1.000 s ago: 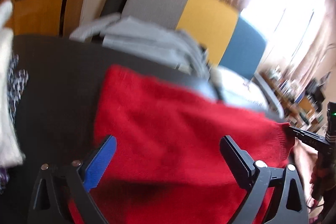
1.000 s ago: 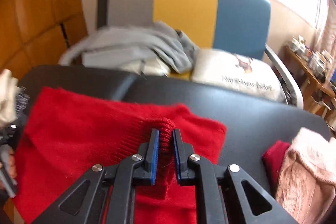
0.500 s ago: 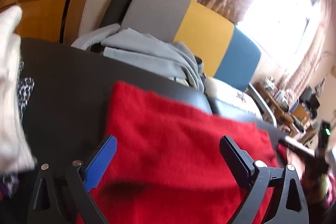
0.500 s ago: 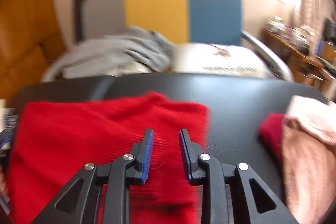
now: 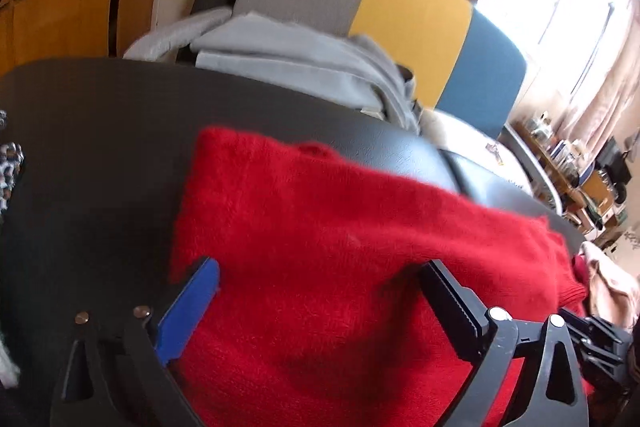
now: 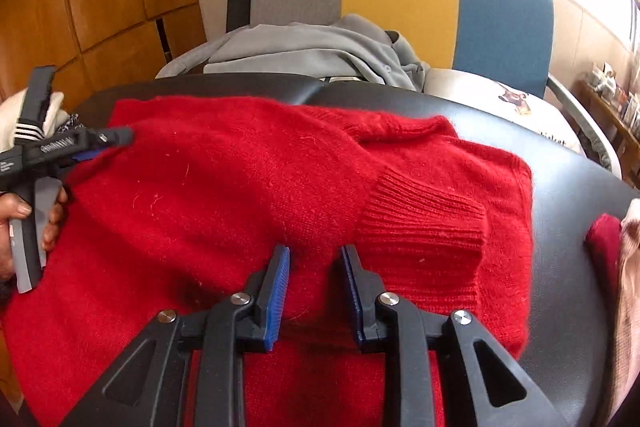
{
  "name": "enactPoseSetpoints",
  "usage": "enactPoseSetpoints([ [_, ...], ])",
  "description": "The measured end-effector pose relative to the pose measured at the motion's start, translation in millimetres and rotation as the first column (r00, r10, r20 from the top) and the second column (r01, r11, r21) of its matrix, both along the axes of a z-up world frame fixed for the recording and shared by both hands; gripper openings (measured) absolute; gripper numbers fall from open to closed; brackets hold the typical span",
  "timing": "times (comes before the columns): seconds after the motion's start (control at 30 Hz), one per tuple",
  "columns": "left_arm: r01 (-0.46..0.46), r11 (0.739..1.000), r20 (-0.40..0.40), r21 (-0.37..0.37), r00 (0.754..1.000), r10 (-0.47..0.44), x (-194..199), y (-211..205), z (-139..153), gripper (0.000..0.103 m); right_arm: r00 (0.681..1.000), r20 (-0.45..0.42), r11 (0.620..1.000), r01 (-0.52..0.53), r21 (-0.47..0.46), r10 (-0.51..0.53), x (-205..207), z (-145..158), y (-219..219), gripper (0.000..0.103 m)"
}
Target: Fold clothes
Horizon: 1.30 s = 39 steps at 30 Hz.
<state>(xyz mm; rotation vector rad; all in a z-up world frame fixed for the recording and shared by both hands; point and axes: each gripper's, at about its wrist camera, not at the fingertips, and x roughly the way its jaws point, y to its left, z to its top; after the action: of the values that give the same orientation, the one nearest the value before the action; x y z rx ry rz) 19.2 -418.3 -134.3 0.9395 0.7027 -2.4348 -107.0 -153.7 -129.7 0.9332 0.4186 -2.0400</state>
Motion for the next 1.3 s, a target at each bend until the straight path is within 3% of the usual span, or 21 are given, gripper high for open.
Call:
enactPoseSetpoints([
  [0.13,0.011,0.997,0.074,-0.072,0.997,-0.005,-18.9,4.2,-1.2,0.103,1.000,-0.004,1.000,0.003,0.011,-0.003,-14.6,1.9,-9.8,0.026],
  [0.43,-0.035,0.997,0.014,-0.068,0.999,0.036,9.0,14.5,17.0,0.098,1.000,0.023,1.000,0.016,-0.016,-0.015,-8.6,4.6,-3.7,0.028],
  [0.6,0.031,0.988,-0.020,-0.148,0.999,-0.034,29.4,41.5,34.9,0.098,0.999,0.020,0.998,0.032,-0.046,-0.031,-10.1,27.6,-13.2,0.028],
  [0.77,0.063,0.982,-0.005,-0.180,0.998,-0.064,44.1,58.0,32.3,0.098,0.985,0.023,0.983,-0.168,-0.073,0.170,7.9,49.1,-76.5,0.028],
  [0.9,0.044,0.995,0.050,-0.084,0.998,-0.039,42.7,45.6,10.9,0.099,0.968,0.005,0.968,-0.249,-0.005,0.249,6.9,36.5,-143.8,0.028],
  [0.97,0.030,0.999,0.050,-0.031,0.998,-0.029,43.9,38.5,4.0,0.099,0.973,-0.012,0.971,-0.228,0.073,0.230,0.0,21.7,-166.9,0.028],
  [1.0,0.031,0.999,0.054,-0.031,0.998,-0.029,43.9,39.4,2.7,0.100,0.976,-0.034,0.973,-0.210,0.097,0.215,-3.6,12.3,-174.4,0.029],
  [1.13,0.055,0.996,0.084,-0.067,0.995,-0.049,36.8,47.5,-3.0,0.103,0.977,-0.087,0.981,-0.190,0.035,0.193,-7.6,1.1,-171.7,0.030],
  [1.3,0.048,0.997,0.086,-0.057,0.995,-0.043,30.3,38.4,0.0,0.103,0.972,-0.133,0.980,-0.184,0.072,0.192,0.0,0.4,-175.7,0.032],
])
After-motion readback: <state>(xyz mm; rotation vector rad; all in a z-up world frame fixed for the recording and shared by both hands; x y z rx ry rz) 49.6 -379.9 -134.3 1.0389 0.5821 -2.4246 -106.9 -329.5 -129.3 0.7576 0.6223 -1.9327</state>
